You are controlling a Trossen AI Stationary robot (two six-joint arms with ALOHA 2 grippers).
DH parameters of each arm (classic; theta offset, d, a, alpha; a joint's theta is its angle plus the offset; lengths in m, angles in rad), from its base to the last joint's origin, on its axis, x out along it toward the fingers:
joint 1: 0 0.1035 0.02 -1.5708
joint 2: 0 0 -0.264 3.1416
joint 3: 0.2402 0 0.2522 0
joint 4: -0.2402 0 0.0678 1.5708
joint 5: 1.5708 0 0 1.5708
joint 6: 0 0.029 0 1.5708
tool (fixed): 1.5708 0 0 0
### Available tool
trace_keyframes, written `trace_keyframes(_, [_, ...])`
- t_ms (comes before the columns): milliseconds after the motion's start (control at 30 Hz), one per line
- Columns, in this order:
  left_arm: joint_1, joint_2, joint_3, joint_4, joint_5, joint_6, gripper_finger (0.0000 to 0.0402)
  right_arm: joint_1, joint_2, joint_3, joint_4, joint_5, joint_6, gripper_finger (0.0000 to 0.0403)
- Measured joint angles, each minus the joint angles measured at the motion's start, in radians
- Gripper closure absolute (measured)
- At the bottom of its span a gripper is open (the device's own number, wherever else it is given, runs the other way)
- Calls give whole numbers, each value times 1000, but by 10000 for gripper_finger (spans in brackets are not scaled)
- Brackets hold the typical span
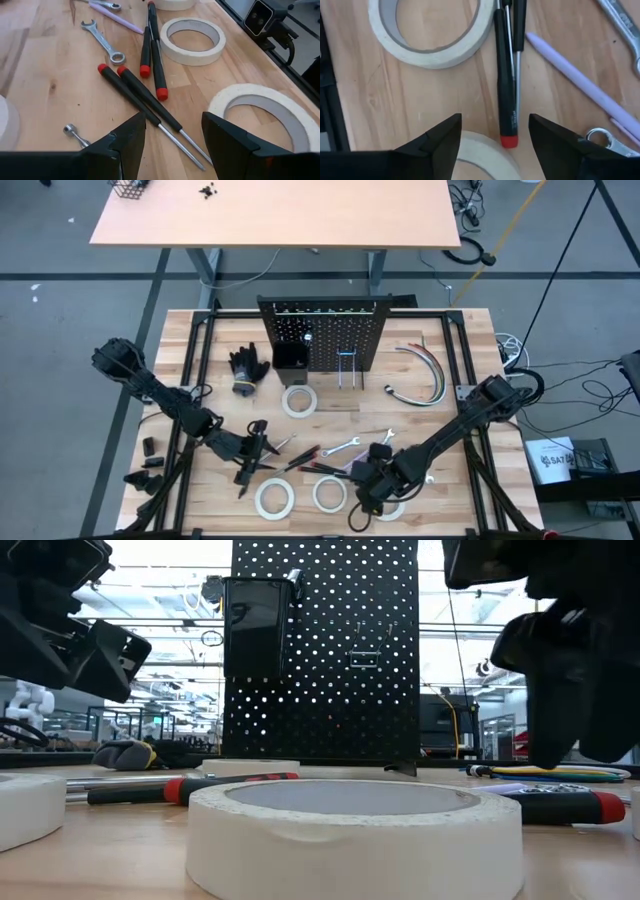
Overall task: Hang tools onto peg board
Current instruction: Put the black pen into the black bin on the peg board
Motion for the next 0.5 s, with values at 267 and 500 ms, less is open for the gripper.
trace_keyframes(267, [5,0,0,0,0,7,205,15,0,0,3,116,16,211])
trace_keyframes(500, [5,0,0,-20,16,-51,205,11,0,0,5,115,-46,215])
